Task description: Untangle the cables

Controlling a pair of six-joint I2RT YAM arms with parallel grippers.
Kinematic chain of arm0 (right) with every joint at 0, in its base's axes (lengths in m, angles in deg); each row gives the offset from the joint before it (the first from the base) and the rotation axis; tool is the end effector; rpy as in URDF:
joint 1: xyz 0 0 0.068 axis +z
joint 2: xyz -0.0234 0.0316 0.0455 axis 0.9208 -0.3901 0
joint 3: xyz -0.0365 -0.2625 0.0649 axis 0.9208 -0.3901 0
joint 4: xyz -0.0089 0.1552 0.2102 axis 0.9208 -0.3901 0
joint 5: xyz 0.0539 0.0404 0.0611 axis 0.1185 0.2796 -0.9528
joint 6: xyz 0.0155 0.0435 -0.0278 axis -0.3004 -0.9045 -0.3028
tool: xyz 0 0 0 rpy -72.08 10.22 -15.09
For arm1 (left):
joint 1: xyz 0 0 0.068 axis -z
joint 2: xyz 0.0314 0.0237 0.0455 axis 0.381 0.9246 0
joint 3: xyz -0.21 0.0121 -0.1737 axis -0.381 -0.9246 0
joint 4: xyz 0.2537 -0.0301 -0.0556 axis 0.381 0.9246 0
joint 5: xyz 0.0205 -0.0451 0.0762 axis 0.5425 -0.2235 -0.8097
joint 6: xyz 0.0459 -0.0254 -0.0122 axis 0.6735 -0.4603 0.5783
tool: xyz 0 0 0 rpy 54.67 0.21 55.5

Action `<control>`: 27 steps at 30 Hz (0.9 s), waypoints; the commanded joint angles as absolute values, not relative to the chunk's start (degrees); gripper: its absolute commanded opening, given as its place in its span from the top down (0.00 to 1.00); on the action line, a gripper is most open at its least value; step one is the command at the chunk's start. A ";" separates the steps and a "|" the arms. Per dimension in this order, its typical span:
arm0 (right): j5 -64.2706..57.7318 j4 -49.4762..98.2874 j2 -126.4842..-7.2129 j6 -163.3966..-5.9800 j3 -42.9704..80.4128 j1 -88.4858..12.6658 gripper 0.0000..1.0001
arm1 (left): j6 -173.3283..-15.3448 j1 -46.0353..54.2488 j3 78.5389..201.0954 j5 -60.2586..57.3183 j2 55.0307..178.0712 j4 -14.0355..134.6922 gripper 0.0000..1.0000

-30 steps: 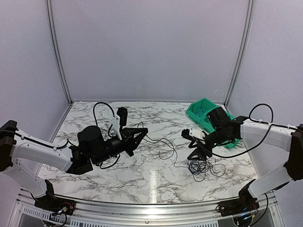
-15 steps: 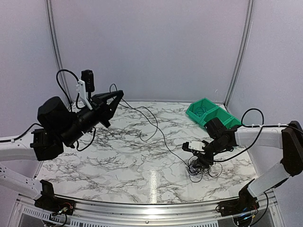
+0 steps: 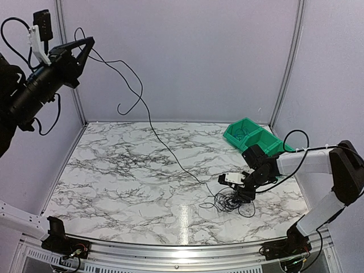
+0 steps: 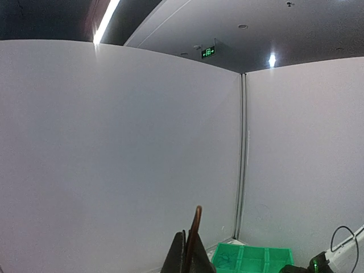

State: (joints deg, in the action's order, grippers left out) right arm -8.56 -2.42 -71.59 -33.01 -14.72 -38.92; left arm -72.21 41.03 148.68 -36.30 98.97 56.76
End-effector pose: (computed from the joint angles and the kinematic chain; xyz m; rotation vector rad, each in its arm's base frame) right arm 0.2210 0.1271 0.1484 -1.6911 2.1977 0.2434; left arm 0.0919 -0.1481 0.5398 0.2993 1.1022 -0.5754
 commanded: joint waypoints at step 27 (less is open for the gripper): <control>-12.98 -8.49 -56.13 -35.51 -4.07 -38.75 0.33 | -63.97 40.71 146.54 -41.76 102.93 53.82 1.00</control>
State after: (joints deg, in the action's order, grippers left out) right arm -7.00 -5.04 -60.55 -34.61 -10.89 -38.94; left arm -60.60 41.00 151.26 -41.59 102.53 57.22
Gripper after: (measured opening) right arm 0.671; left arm 0.029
